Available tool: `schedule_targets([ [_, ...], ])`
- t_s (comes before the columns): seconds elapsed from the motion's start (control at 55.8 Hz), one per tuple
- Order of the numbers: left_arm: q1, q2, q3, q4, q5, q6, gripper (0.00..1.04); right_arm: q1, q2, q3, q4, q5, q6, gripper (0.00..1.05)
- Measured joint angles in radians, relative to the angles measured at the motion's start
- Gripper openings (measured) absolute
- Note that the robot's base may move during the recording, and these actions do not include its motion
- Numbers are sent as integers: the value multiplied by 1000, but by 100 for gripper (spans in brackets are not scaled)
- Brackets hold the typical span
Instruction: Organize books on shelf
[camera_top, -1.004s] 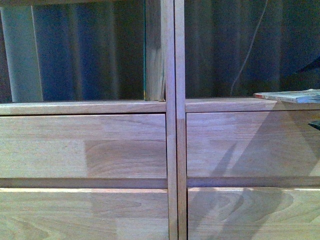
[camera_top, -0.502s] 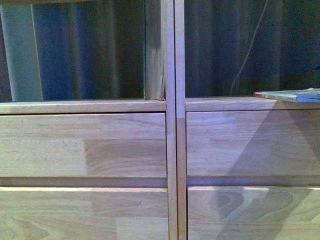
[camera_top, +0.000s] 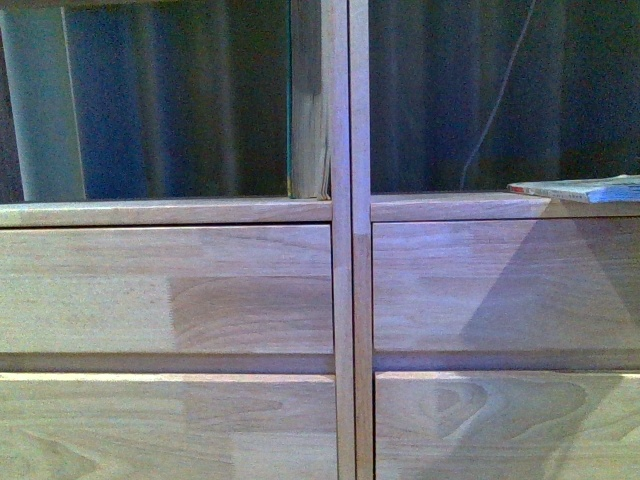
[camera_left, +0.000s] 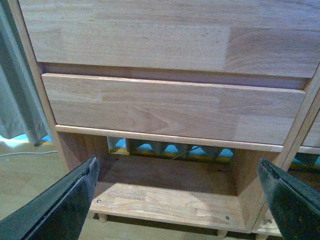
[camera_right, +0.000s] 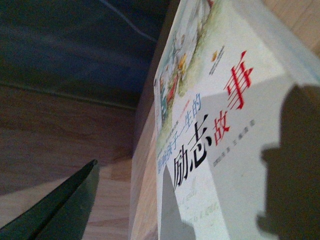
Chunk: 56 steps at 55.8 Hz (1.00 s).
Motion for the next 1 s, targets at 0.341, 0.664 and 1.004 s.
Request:
schedule_targets([
  [0.341,0,0,0,0,0,0,97,0,-37,-85,80,-34,40,7],
  [0.664,294,309,152,148,451,-77,97,-69,-109,-98,165,-157,133,7],
  [1.004,360,827,489,364,554,-167,97,-108,-236,-83,324,-305,232,7],
])
